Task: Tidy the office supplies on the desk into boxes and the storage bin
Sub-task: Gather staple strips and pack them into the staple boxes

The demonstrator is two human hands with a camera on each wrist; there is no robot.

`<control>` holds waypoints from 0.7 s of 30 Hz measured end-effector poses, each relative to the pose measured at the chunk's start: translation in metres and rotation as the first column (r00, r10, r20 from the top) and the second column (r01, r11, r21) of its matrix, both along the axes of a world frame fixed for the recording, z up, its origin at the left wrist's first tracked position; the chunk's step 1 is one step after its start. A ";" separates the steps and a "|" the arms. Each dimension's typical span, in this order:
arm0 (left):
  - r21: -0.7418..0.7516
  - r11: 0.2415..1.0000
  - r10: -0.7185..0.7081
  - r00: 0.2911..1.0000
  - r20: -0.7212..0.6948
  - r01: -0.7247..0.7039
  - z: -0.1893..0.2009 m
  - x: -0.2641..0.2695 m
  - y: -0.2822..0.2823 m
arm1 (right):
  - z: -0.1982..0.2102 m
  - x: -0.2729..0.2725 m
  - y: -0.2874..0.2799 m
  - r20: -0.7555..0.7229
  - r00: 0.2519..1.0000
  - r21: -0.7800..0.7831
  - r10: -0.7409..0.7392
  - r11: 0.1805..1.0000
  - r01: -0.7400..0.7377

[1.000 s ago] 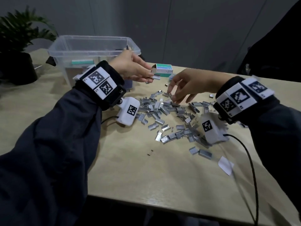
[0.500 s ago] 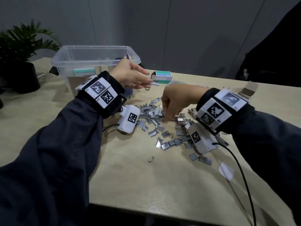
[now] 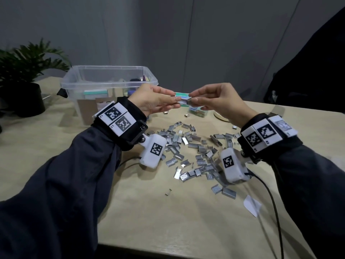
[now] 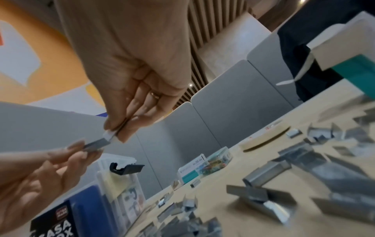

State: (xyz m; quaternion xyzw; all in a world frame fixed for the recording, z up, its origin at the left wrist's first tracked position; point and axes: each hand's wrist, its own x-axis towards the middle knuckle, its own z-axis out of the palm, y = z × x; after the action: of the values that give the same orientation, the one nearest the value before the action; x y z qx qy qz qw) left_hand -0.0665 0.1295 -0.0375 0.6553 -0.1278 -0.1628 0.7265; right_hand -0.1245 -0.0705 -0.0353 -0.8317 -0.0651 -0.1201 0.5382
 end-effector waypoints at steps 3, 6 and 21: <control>-0.013 1.000 0.027 1.000 0.016 -0.027 -0.001 -0.001 -0.003 | -0.001 0.002 -0.001 -0.033 0.999 0.174 0.003 0.985 0.003; -0.050 0.998 0.042 0.999 0.022 -0.041 -0.002 -0.002 -0.004 | 0.000 0.003 -0.001 -0.077 0.997 0.247 0.021 0.969 -0.001; -0.172 0.980 0.112 0.991 0.068 -0.099 -0.005 -0.014 -0.013 | -0.001 0.004 0.010 -0.171 0.984 0.407 0.041 0.913 0.033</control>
State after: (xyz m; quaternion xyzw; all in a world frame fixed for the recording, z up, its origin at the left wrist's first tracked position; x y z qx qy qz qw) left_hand -0.0809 0.1163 -0.0426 0.6032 -0.1341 -0.0872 0.7814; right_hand -0.1208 -0.0603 -0.0367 -0.7081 0.0075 -0.0562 0.7039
